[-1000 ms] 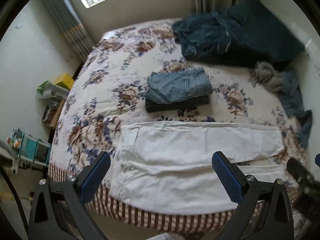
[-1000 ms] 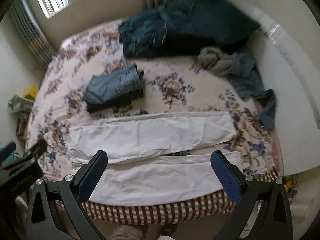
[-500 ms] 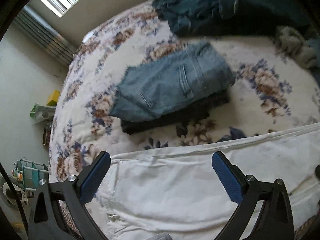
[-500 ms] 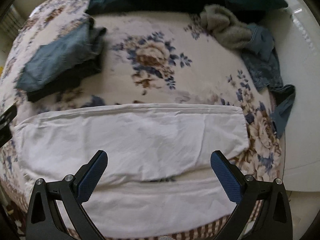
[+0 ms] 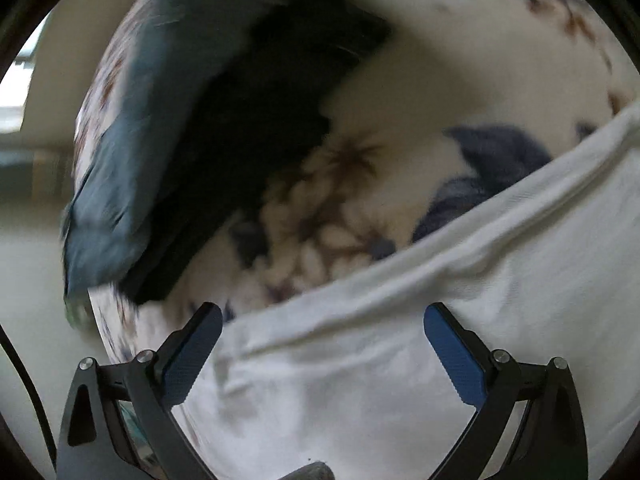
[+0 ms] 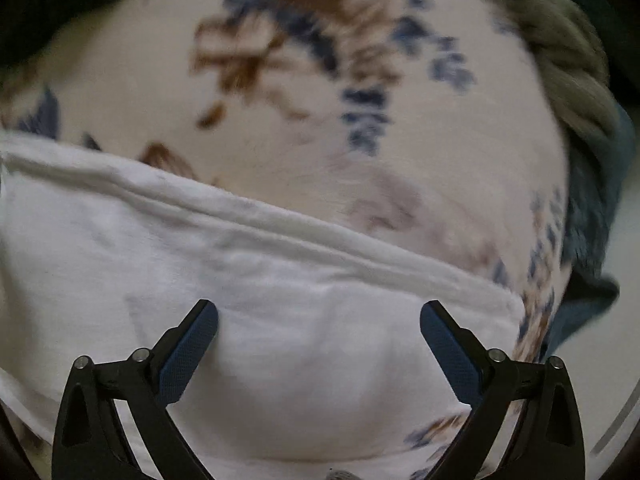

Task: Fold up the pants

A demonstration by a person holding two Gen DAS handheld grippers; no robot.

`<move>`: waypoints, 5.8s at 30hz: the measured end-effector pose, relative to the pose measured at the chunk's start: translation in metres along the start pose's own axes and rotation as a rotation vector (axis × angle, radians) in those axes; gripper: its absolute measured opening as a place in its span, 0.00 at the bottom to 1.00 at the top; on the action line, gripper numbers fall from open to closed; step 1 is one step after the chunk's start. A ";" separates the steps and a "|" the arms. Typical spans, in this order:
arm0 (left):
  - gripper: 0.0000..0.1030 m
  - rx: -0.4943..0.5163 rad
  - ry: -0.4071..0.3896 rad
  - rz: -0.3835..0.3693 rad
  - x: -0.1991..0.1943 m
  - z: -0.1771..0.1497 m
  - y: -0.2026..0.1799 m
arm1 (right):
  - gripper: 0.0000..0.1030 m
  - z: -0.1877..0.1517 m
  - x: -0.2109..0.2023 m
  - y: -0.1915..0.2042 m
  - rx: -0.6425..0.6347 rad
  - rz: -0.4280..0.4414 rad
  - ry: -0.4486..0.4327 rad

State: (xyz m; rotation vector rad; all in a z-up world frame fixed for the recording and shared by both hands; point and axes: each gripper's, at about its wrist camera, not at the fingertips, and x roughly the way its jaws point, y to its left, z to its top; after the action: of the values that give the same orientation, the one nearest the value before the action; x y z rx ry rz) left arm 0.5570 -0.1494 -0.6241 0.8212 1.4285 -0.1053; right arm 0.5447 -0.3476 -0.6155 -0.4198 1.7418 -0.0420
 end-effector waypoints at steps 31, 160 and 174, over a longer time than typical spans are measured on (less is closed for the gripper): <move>0.07 -0.293 -0.145 -0.362 -0.123 -0.102 0.050 | 0.10 -0.073 -0.070 -0.066 0.074 0.326 -0.206; 0.88 -0.753 -0.030 -0.320 -0.143 -0.336 -0.052 | 0.62 -0.386 -0.013 0.007 0.777 0.740 -0.096; 0.88 -0.989 0.158 -0.309 0.015 -0.494 0.108 | 0.41 -0.333 0.015 0.214 0.974 0.885 0.071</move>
State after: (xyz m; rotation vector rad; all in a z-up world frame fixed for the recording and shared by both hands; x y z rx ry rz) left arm 0.2079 0.2093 -0.5535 -0.2087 1.5066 0.4161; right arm 0.1699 -0.2190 -0.6113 1.0633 1.6210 -0.2524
